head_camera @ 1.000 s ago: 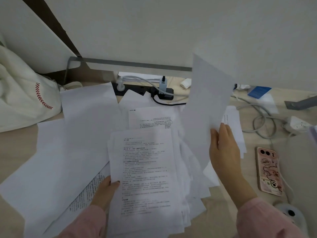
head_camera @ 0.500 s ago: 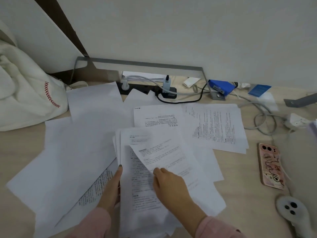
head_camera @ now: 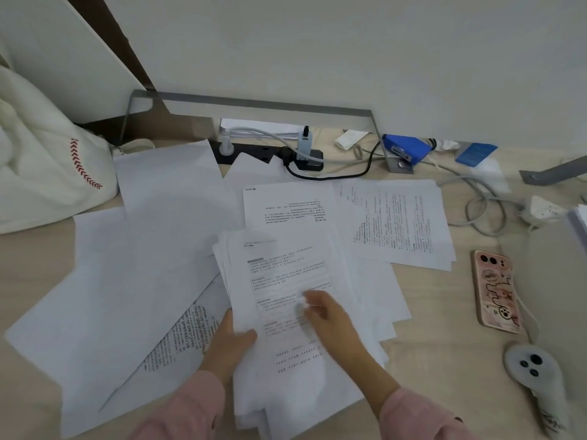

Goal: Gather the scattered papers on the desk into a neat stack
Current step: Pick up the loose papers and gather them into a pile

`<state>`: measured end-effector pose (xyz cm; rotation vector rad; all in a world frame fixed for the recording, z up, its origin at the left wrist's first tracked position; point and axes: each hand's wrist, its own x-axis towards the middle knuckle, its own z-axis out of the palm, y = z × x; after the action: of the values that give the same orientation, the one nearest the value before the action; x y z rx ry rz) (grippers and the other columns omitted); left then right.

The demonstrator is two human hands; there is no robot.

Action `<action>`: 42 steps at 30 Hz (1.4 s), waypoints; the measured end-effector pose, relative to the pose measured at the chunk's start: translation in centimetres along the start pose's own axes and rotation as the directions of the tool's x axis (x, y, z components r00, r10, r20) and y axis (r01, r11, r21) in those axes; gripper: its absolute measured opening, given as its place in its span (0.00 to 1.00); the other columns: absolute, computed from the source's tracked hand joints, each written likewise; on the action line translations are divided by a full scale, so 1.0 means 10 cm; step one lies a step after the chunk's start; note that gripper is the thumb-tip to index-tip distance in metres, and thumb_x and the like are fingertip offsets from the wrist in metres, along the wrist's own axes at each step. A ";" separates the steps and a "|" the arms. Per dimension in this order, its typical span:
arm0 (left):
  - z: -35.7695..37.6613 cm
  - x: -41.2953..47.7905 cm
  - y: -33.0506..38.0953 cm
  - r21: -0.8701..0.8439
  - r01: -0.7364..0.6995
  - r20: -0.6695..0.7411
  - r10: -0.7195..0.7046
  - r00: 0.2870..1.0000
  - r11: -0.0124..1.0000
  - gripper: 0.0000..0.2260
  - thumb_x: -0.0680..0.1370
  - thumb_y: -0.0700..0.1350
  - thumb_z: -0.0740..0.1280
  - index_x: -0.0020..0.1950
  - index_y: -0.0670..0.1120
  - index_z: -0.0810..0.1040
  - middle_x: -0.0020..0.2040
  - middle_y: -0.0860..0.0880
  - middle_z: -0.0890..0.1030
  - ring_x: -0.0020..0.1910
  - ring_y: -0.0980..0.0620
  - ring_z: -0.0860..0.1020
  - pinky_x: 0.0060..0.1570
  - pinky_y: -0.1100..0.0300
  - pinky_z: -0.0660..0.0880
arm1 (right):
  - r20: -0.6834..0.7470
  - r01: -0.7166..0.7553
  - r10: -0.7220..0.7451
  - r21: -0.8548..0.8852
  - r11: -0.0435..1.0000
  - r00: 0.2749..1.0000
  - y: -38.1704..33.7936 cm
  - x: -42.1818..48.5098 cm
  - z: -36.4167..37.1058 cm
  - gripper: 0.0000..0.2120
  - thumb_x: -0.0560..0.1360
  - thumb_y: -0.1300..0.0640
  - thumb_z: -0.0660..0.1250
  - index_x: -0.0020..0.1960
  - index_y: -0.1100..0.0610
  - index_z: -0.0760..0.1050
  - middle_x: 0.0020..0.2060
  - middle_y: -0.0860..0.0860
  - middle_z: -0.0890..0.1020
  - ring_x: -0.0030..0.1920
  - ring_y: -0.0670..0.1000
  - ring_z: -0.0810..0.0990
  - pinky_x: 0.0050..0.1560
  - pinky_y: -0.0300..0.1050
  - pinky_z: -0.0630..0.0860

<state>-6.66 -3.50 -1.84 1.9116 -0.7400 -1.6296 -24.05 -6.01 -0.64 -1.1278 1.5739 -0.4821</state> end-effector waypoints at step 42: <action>-0.01 -0.52 0.82 -0.221 -0.564 -0.270 0.506 0.819 0.795 0.08 0.68 0.38 0.67 0.46 0.45 0.76 0.38 0.52 0.78 0.34 0.66 0.76 0.36 0.76 0.72 | -0.232 0.321 -0.239 0.439 0.839 0.943 -0.60 -0.39 -0.80 0.11 0.74 0.67 0.59 0.50 0.56 0.76 0.42 0.44 0.80 0.43 0.37 0.78 0.43 0.30 0.74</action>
<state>-7.89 -5.73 7.55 1.4433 -0.8147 -1.0992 -28.99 -7.43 8.77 -0.9525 1.3270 -1.1234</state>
